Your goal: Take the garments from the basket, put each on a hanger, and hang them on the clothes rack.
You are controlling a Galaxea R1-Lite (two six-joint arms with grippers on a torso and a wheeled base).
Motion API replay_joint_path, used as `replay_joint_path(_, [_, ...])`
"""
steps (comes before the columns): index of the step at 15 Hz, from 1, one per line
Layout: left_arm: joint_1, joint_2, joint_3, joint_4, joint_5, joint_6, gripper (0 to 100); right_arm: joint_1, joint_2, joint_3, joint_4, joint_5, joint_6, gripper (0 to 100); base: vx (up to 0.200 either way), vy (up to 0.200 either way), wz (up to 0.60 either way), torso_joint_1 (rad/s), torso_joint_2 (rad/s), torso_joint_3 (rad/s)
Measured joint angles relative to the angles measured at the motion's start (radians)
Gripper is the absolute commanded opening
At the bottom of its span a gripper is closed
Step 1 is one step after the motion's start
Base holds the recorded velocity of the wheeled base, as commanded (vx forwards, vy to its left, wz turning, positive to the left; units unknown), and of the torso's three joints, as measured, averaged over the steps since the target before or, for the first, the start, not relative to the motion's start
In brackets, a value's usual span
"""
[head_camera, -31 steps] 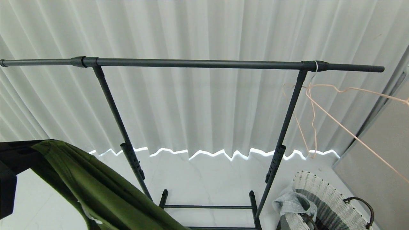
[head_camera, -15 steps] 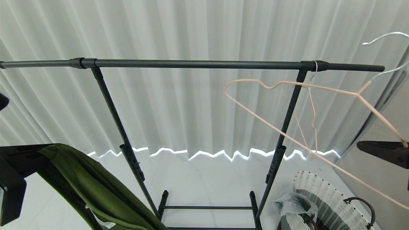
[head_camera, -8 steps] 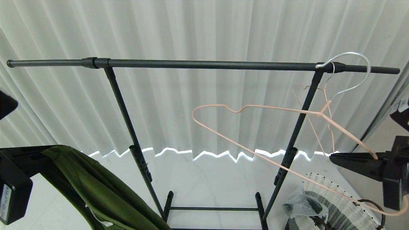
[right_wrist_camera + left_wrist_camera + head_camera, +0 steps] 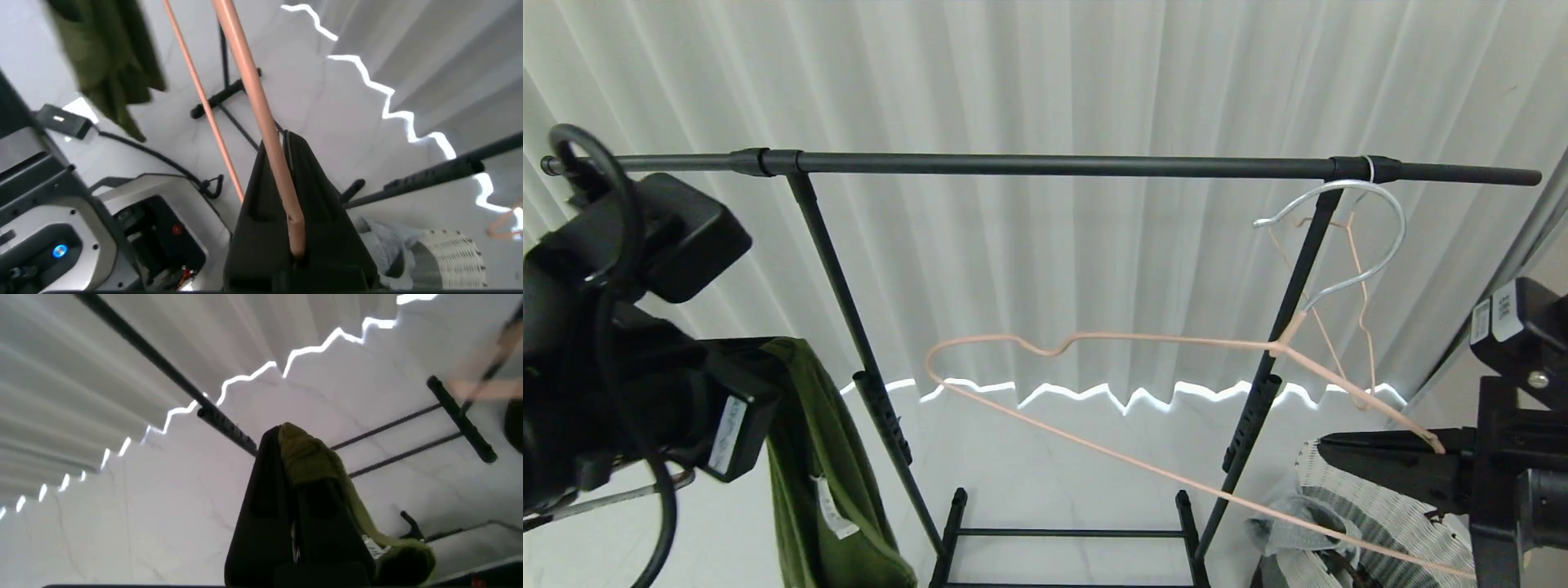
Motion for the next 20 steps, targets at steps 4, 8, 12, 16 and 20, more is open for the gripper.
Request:
replay_joint_path(4, [0.049, 0.170, -0.146, -0.017, 0.056, -0.232, 0, 0.063, 0.019, -0.008, 0.001, -0.001, 0.001, 0, 0.000, 0.000, 0.00, 0.000, 0.00, 0.000])
replay_joint_path(8, [0.037, 0.249, -0.214, -0.016, 0.059, -0.325, 0, 0.073, 0.074, -0.041, -0.007, -0.046, 0.033, 0, 0.000, 0.000, 0.00, 0.000, 0.00, 0.000])
replay_joint_path(12, [0.019, 0.276, -0.238, -0.015, 0.057, -0.411, 0, 0.081, 0.169, -0.106, -0.040, -0.089, 0.104, 0, 0.000, 0.000, 0.00, 0.000, 0.00, 0.000])
replay_joint_path(16, [0.016, 0.291, -0.249, -0.015, 0.057, -0.432, 0, 0.089, 0.241, -0.159, -0.046, -0.134, 0.127, 0, 0.000, 0.000, 0.00, 0.000, 0.00, 0.000])
replay_joint_path(20, [0.017, 0.298, -0.249, -0.016, 0.058, -0.456, 0, 0.094, 0.323, -0.254, -0.078, -0.187, 0.206, 0, 0.000, 0.000, 0.00, 0.000, 0.00, 0.000])
